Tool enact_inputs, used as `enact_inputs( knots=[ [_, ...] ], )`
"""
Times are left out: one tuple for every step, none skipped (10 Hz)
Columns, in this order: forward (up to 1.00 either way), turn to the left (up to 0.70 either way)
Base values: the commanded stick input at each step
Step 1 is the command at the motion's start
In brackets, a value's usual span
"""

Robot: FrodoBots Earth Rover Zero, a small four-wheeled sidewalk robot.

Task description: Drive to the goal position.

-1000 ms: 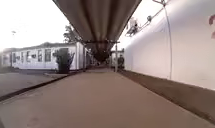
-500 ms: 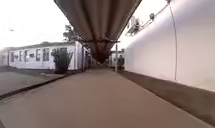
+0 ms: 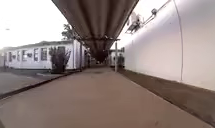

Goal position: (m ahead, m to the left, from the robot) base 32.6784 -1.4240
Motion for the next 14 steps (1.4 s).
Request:
enact_inputs(
  knots=[
    [0.70, 0.00],
    [0.70, 0.00],
    [0.70, 0.00],
    [0.70, 0.00],
    [0.70, 0.00],
    [0.70, 0.00],
    [0.70, 0.00],
    [0.70, 0.00],
    [0.70, 0.00],
    [0.70, 0.00],
    [0.70, 0.00],
    [0.70, 0.00],
    [0.70, 0.00],
    [0.70, 0.26]
  ],
)
